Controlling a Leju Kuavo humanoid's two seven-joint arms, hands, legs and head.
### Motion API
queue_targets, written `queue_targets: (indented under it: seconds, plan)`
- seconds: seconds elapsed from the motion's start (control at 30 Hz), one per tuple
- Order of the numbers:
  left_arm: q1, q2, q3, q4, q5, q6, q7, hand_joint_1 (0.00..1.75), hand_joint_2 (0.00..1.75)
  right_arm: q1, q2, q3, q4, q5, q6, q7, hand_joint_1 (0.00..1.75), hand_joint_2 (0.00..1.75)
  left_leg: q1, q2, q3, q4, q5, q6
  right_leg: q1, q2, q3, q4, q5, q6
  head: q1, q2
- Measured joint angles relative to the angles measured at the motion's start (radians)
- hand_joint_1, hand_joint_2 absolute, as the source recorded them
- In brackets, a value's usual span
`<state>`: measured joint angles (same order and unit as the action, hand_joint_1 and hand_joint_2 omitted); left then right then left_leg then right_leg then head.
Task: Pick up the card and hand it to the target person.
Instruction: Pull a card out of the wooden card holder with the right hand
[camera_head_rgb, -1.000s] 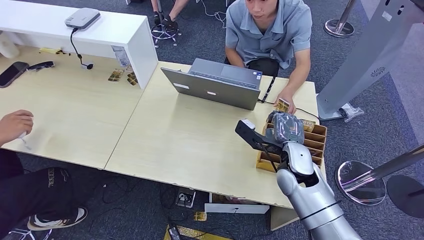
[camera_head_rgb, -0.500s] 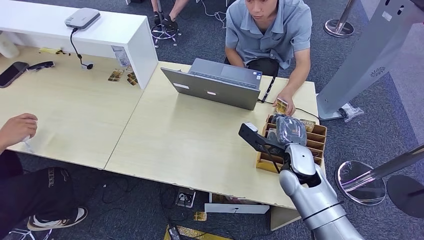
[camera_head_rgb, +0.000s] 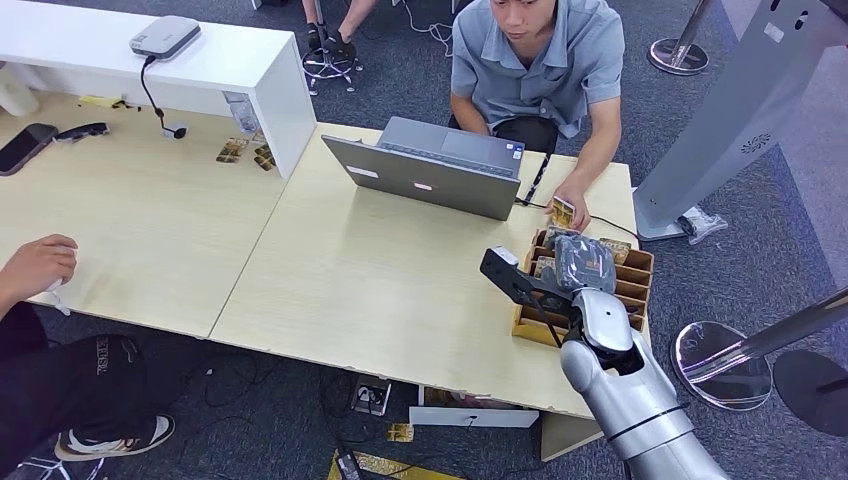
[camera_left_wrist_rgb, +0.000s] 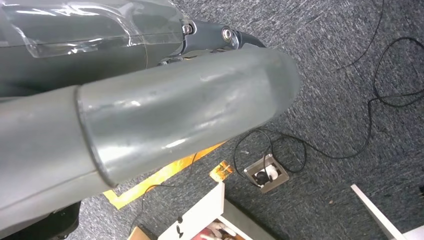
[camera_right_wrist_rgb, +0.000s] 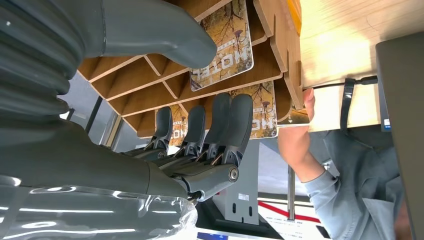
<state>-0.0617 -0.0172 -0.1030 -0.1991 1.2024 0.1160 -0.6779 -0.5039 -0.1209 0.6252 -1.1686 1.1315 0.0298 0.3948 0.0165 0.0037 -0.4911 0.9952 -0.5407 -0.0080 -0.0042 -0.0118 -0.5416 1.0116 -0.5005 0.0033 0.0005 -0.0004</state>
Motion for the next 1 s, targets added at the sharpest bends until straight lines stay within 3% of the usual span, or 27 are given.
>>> queue_targets:
  seconds: [0.33, 1.0]
  plan:
    - [0.0, 0.0, 0.0, 0.0, 0.001, 0.001, -0.002, 0.0, 0.0, 0.001, 0.0, 0.0, 0.006, 0.002, -0.001, 0.0, 1.02, 1.75, 0.0, 0.0, 0.0, 0.0, 0.0, 0.0, 0.0, 0.0, 0.0, 0.0, 0.0, 0.0, 0.0, 0.0]
    - [0.0, 0.0, 0.0, 0.0, 0.003, 0.0, -0.004, 0.0, 0.0, 0.012, -0.002, 0.0, 0.03, 0.002, -0.011, -0.001, 0.91, 1.75, 0.0, 0.0, 0.0, 0.0, 0.0, 0.0, 0.0, 0.0, 0.0, 0.0, 0.0, 0.0, 0.0, 0.0]
